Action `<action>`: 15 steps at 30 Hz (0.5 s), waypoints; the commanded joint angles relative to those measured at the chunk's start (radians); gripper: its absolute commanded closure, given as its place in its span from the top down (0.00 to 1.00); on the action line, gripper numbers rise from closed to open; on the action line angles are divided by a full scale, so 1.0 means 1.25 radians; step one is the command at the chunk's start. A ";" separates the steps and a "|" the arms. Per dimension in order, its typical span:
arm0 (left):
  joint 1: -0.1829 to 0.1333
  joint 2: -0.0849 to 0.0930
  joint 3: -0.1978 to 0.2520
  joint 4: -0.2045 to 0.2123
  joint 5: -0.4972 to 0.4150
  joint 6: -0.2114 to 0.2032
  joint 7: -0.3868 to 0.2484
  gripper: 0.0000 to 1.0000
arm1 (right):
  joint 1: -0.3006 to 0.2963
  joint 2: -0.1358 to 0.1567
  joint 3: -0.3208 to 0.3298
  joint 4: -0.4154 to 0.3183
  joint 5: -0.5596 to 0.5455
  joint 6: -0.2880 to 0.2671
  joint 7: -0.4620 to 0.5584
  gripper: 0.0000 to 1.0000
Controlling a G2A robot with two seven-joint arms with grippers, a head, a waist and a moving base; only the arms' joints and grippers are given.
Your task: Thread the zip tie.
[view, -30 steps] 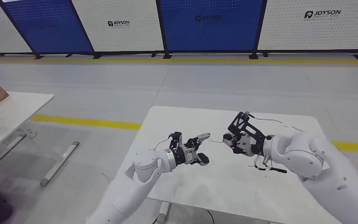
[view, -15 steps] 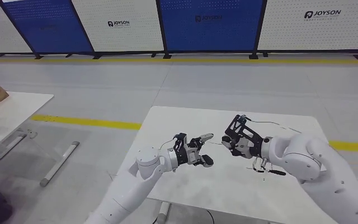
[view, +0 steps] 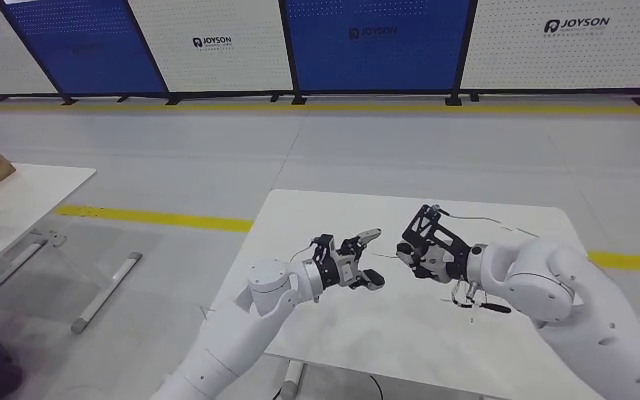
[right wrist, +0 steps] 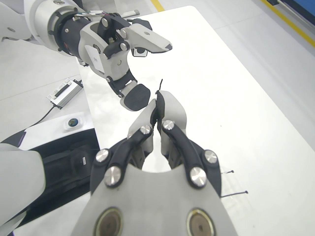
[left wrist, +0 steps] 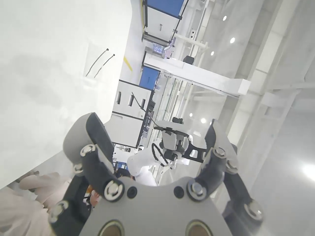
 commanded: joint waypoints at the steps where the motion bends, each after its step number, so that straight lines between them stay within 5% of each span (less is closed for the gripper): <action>1: 0.003 -0.001 0.004 -0.002 -0.008 -0.004 0.001 1.00 | 0.000 0.000 0.000 0.000 0.000 0.000 0.000 0.00; 11: -0.007 -0.001 -0.001 0.026 -0.045 -0.014 0.001 1.00 | 0.000 0.000 0.000 0.000 0.000 0.000 0.000 0.00; 15: 0.029 -0.004 0.001 -0.004 0.068 -0.154 0.170 1.00 | 0.000 0.000 0.000 0.000 0.000 0.000 0.000 0.00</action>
